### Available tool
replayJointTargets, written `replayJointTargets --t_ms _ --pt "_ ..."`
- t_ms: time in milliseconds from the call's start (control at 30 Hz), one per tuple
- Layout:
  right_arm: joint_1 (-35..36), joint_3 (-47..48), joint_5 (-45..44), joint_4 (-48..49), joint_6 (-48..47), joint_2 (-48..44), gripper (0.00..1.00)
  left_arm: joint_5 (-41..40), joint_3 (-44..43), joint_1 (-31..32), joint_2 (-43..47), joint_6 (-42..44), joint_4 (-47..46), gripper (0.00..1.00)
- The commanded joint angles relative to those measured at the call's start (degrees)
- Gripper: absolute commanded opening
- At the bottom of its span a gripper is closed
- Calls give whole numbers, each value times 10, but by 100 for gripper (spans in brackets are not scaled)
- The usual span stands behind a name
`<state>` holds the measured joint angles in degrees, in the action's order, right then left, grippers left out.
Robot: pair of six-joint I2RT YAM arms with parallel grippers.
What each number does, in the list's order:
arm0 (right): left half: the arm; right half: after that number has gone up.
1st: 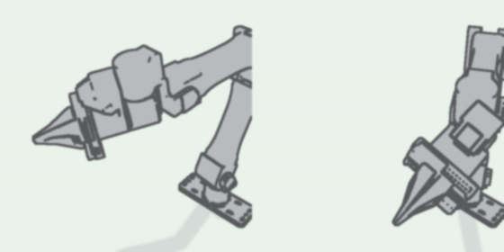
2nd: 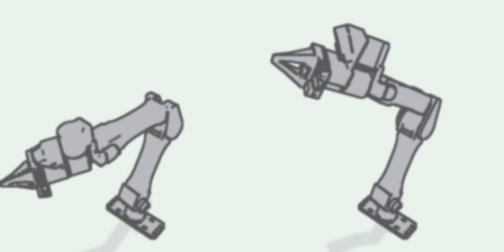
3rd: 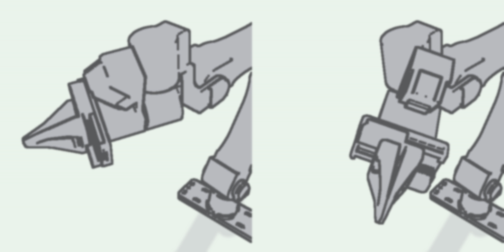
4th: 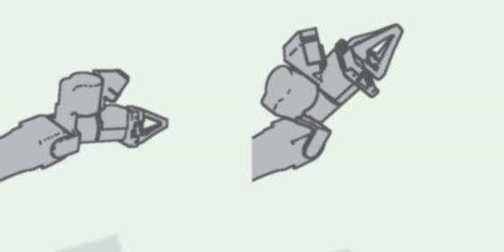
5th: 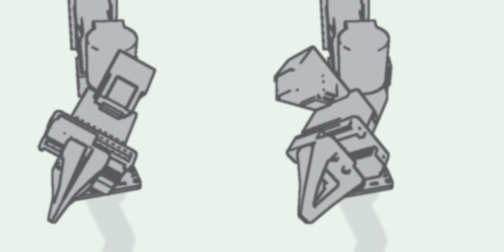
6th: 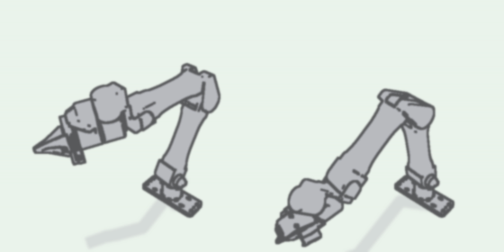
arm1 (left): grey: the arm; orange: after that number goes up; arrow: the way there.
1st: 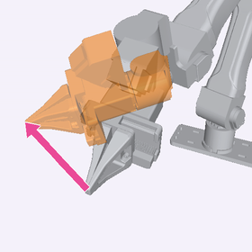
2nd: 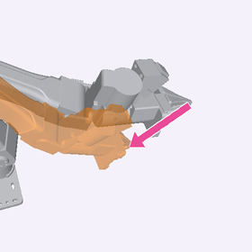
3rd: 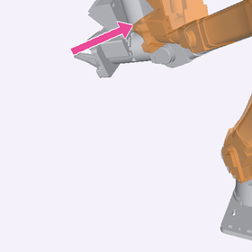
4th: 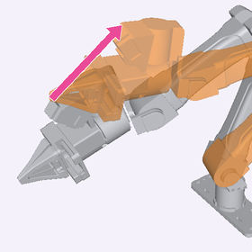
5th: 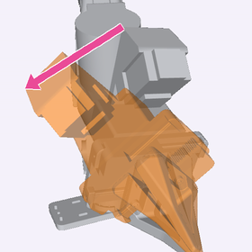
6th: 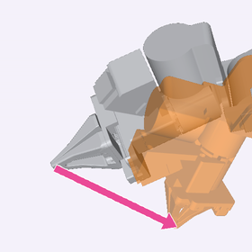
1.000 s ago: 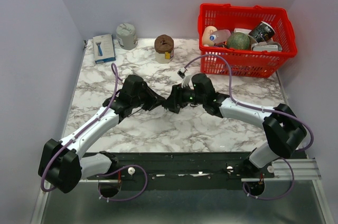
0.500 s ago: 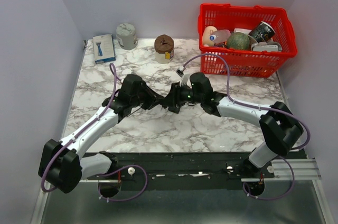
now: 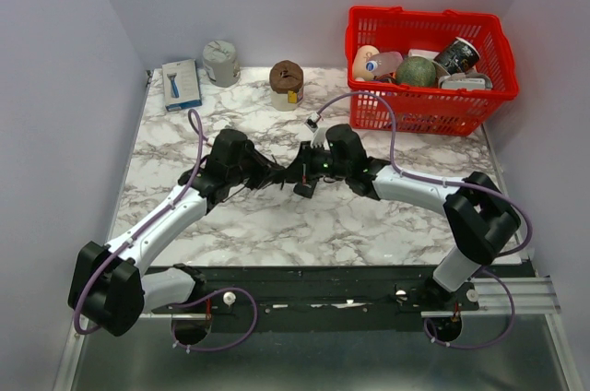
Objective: Unlock with the key
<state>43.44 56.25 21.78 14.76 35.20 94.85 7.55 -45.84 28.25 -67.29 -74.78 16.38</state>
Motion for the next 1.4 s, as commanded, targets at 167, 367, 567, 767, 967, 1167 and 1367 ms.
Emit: replayJointTargets --t_ms 167,367,567,767,967,1167,1367 --pt "2 12 -36 11 12 12 1 37 -11 13 12 24 -19 46" --pt "0 0 -49 -1 0 -3 1 16 -32 6 15 65 3 87" --pt "-34 -32 -75 -18 3 -40 1 -24 -73 1 8 167 40 94" --pt "-89 -67 -97 -45 -14 -109 1 -22 -98 14 -42 301 59 93" --pt "-155 -97 -147 -136 -43 -212 1 -63 -160 57 -160 372 139 95" --pt "-186 -128 -235 -224 -83 -350 1 -95 -234 108 -269 408 188 95" --pt "-189 -139 -268 -279 -85 -429 1 -105 -279 116 -334 431 204 95"
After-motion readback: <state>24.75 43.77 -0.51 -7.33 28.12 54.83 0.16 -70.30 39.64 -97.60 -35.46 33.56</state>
